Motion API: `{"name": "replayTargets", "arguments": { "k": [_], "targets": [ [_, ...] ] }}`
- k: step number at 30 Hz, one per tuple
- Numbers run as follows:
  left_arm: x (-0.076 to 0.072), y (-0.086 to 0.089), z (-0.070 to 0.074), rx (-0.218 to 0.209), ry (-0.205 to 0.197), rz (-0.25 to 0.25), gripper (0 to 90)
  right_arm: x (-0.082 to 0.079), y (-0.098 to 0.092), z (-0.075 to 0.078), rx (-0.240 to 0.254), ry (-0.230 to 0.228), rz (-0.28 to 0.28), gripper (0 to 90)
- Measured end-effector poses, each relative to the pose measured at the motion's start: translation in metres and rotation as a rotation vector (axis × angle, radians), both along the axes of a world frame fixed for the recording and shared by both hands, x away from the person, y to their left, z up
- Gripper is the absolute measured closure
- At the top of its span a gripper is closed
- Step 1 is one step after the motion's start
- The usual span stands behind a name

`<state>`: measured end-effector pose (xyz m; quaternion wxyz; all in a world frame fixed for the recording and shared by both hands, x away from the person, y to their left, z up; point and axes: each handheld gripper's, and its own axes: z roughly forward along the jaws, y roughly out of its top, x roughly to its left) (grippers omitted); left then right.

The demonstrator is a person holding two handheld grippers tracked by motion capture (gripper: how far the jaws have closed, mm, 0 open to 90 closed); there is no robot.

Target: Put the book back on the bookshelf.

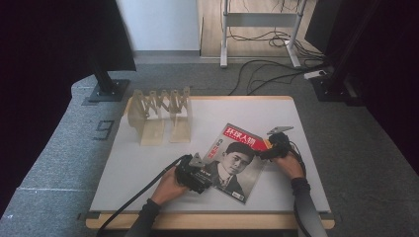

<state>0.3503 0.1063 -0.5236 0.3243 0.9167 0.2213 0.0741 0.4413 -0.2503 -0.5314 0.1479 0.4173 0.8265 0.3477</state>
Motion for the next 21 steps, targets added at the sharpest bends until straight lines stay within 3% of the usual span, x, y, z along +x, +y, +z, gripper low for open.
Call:
{"name": "replayTargets", "arguments": {
  "k": [6,13,21],
  "targets": [
    [-0.021,0.006,-0.002,-0.019,-0.014,0.002,6.2,-0.014,0.004,-0.001,0.006,-0.006,0.005,0.4],
    [-0.029,0.007,-0.003,-0.029,-0.017,-0.003,6.2,-0.024,-0.003,0.002,0.009,0.005,-0.048,3.6],
    [-0.037,0.005,-0.003,-0.030,-0.018,-0.010,6.2,-0.037,0.001,0.001,0.032,0.015,-0.036,0.6]
  ]
}}
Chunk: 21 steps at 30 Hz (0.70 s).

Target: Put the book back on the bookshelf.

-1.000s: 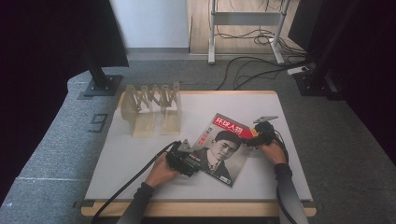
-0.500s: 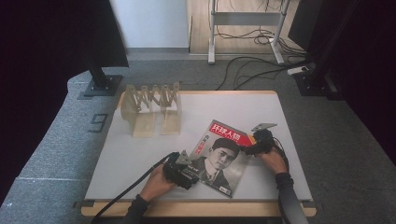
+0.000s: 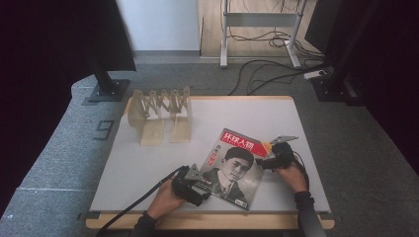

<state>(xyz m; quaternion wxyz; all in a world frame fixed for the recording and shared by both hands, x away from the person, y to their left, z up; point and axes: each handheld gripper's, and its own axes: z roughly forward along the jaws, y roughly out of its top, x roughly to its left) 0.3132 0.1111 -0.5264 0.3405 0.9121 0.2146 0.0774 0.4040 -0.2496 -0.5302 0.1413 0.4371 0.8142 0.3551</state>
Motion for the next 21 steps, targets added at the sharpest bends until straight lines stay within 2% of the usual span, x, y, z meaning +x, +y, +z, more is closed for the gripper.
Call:
{"name": "replayTargets", "arguments": {
  "k": [7,12,13,15,16,21],
  "targets": [
    [-0.009,-0.004,-0.001,-0.002,0.005,-0.020,4.0,0.012,0.009,-0.002,-0.011,-0.004,0.011,0.0],
    [-0.006,-0.001,0.001,-0.005,0.024,-0.033,4.7,0.015,0.007,0.000,-0.010,0.001,0.023,2.1],
    [-0.004,0.001,0.001,-0.003,0.028,-0.026,2.0,0.015,0.005,0.000,-0.005,0.001,0.019,2.9],
    [0.000,0.005,0.000,0.029,0.017,-0.007,0.0,0.019,-0.002,0.001,-0.003,0.000,-0.010,1.2],
    [0.001,0.007,0.000,0.018,0.014,0.000,0.0,0.019,-0.002,0.001,-0.003,0.000,-0.010,1.2],
    [0.005,0.011,-0.001,0.015,0.004,0.022,0.0,0.035,-0.006,0.001,0.001,0.012,-0.015,1.1]
  ]
}}
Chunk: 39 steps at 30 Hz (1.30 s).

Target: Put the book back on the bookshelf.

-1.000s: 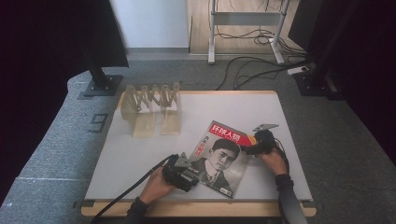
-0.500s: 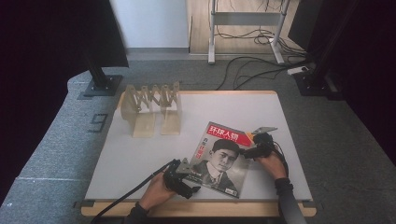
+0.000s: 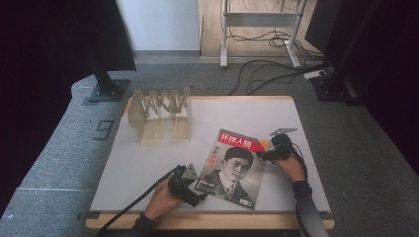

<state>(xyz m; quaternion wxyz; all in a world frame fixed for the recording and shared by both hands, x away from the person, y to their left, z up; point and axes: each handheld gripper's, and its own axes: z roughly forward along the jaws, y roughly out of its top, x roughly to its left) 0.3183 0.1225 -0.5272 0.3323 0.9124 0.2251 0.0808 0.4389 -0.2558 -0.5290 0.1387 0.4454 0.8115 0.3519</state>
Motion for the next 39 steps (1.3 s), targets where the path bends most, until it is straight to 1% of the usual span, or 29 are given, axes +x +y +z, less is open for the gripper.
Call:
{"name": "replayTargets", "arguments": {
  "k": [1,3,4,5,8,10,12,13,14,15,16,18,19,21,23,24,25,27,28,30,31,33,35,37,39],
  "targets": [
    [0.000,0.000,0.000,0.000,-0.004,0.006,0.0,0.000,0.000,0.000,0.000,0.000,0.000,1.1],
    [0.001,0.000,0.000,-0.001,-0.026,0.023,0.0,0.005,0.002,0.000,-0.015,0.000,0.002,1.1],
    [0.001,-0.001,-0.001,-0.003,-0.038,0.034,0.0,0.010,0.003,0.000,-0.021,-0.001,0.006,1.4],
    [0.002,-0.001,-0.001,-0.003,-0.043,0.038,0.0,0.010,0.003,0.000,-0.021,-0.001,0.006,1.4],
    [0.003,-0.001,-0.001,-0.003,-0.037,0.039,0.0,0.013,0.004,0.001,-0.030,0.000,-0.002,3.6],
    [0.004,-0.001,-0.001,-0.004,-0.024,0.039,0.0,0.012,0.005,0.001,-0.042,-0.001,0.005,5.6],
    [0.006,-0.001,-0.001,-0.009,-0.008,0.041,0.0,0.011,0.006,0.003,-0.027,0.006,0.014,11.5],
    [0.006,-0.001,-0.001,-0.007,-0.009,0.041,0.0,0.010,0.005,0.004,-0.007,0.014,0.025,14.3],
    [0.006,-0.001,-0.001,-0.007,-0.009,0.043,0.0,0.010,0.004,0.005,0.016,0.020,0.029,13.6],
    [0.006,-0.001,-0.001,-0.007,-0.008,0.043,0.0,0.010,0.003,0.005,0.024,0.030,0.019,14.6],
    [0.006,-0.001,-0.001,-0.007,-0.008,0.042,0.0,0.011,0.002,0.006,0.026,0.036,0.015,17.7],
    [0.006,-0.001,-0.001,-0.007,-0.007,0.043,0.0,0.011,0.002,0.007,0.027,0.039,0.006,18.5],
    [0.006,-0.001,-0.001,-0.007,-0.006,0.044,0.0,0.011,0.002,0.008,0.029,0.044,-0.002,20.3],
    [0.006,-0.001,-0.001,-0.007,-0.007,0.044,0.0,0.011,0.001,0.009,0.020,0.043,-0.013,26.3],
    [0.006,-0.001,-0.001,-0.007,-0.007,0.043,0.0,0.010,0.000,0.012,0.022,0.034,-0.034,34.8],
    [0.006,-0.001,-0.001,-0.006,-0.007,0.043,0.0,0.009,-0.003,0.016,0.049,0.030,-0.046,43.1],
    [0.006,-0.001,-0.001,-0.007,-0.007,0.043,0.0,0.009,-0.003,0.016,0.049,0.030,-0.046,43.1],
    [0.006,-0.001,-0.001,-0.007,-0.007,0.043,0.0,0.008,-0.004,0.021,0.063,0.027,-0.051,50.4],
    [0.006,-0.001,-0.001,-0.007,-0.007,0.043,0.0,0.008,-0.004,0.023,0.062,0.023,-0.046,53.9],
    [0.006,-0.001,-0.001,-0.007,-0.007,0.043,0.0,0.007,-0.003,0.026,0.052,0.023,-0.049,60.2],
    [0.006,-0.001,-0.001,-0.006,-0.007,0.043,0.0,0.006,-0.001,0.028,0.036,0.024,-0.053,65.6],
    [0.006,-0.001,-0.001,-0.006,-0.007,0.042,0.0,0.006,0.000,0.029,0.014,0.017,-0.063,72.7],
    [0.006,-0.001,-0.001,-0.007,-0.007,0.042,0.0,0.005,0.000,0.032,0.003,0.012,-0.071,81.4],
    [0.006,-0.001,-0.001,-0.007,-0.008,0.042,0.0,0.005,0.000,0.035,0.010,0.013,-0.071,84.3],
    [0.006,-0.001,-0.001,-0.007,-0.008,0.042,0.0,0.004,0.002,0.038,-0.004,0.018,-0.066,85.2]
  ]
}}
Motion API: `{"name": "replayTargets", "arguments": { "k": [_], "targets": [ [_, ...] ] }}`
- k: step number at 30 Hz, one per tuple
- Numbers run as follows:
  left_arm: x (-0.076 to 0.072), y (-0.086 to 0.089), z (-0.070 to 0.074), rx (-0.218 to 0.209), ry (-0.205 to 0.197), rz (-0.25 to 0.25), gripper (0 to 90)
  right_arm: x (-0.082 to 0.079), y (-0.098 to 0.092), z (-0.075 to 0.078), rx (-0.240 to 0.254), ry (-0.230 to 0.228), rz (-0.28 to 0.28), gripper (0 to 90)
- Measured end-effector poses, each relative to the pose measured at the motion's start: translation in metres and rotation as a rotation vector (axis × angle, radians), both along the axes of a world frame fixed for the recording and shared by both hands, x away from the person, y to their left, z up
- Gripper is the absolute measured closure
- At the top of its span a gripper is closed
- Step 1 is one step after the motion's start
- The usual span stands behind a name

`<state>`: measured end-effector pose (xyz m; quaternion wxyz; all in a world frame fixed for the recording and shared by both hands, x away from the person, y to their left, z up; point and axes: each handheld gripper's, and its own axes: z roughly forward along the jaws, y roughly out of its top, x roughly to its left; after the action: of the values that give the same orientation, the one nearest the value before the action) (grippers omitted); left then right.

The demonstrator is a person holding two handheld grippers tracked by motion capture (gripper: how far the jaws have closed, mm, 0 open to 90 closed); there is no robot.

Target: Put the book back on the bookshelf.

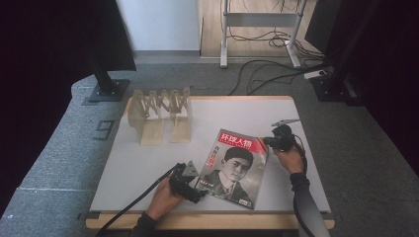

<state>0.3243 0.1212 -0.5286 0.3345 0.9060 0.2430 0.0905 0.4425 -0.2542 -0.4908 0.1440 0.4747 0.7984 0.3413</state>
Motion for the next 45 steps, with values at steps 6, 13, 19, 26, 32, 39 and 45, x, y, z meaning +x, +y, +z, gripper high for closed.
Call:
{"name": "replayTargets", "arguments": {
  "k": [6,13,19,26,32,39,45],
  "targets": [
    [0.000,0.000,0.000,0.002,0.001,-0.002,0.0,-0.006,0.008,0.016,-0.017,-0.017,0.022,86.0],
    [0.001,0.000,0.000,-0.003,0.005,0.001,0.0,-0.013,0.017,0.044,0.009,-0.037,0.068,86.3],
    [0.003,0.003,0.002,-0.002,0.016,-0.013,0.8,-0.019,0.028,0.068,0.012,-0.064,0.119,86.4],
    [0.014,0.010,0.009,-0.060,0.098,-0.042,7.1,-0.025,0.038,0.093,0.016,-0.102,0.171,86.4],
    [0.026,0.010,0.020,-0.091,0.113,-0.078,13.0,-0.031,0.042,0.111,0.014,-0.137,0.199,86.4],
    [0.038,0.006,0.034,-0.100,0.118,-0.101,14.5,-0.037,0.047,0.130,0.022,-0.173,0.232,86.4],
    [0.052,0.004,0.036,-0.104,0.139,-0.129,15.3,-0.042,0.051,0.146,0.023,-0.200,0.261,86.4]
  ]
}}
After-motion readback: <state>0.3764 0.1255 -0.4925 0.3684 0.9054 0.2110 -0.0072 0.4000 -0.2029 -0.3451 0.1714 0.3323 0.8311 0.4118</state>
